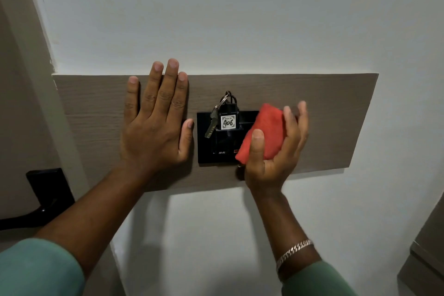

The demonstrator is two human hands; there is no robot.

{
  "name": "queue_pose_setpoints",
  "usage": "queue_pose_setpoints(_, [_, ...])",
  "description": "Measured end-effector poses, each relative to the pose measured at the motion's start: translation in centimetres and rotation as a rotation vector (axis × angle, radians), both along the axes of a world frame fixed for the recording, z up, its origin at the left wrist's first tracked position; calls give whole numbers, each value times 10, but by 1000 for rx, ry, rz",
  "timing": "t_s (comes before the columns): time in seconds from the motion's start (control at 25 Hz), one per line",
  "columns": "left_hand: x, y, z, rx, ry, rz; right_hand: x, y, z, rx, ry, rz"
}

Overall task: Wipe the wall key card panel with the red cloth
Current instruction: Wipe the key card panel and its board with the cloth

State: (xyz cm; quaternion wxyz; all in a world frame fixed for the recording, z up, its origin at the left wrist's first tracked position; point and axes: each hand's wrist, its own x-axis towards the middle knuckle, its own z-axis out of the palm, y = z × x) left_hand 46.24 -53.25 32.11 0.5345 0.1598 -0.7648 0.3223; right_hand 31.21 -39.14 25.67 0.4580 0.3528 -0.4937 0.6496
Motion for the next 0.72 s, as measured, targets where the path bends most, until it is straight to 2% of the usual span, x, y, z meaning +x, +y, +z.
queue_pose_setpoints(0.2, [-1,-2,-2,-11,8,13,-13,16,23,316,328,-105])
queue_pose_setpoints(0.52, [1,0,0,-18,0,34,-25,54,45,621,525,-132])
queue_pose_setpoints(0.64, [2,1,1,-8,-5,33,-34,64,45,619,494,-144])
queue_pose_setpoints(0.72, [2,2,1,-5,-1,26,-33,66,37,443,303,-98])
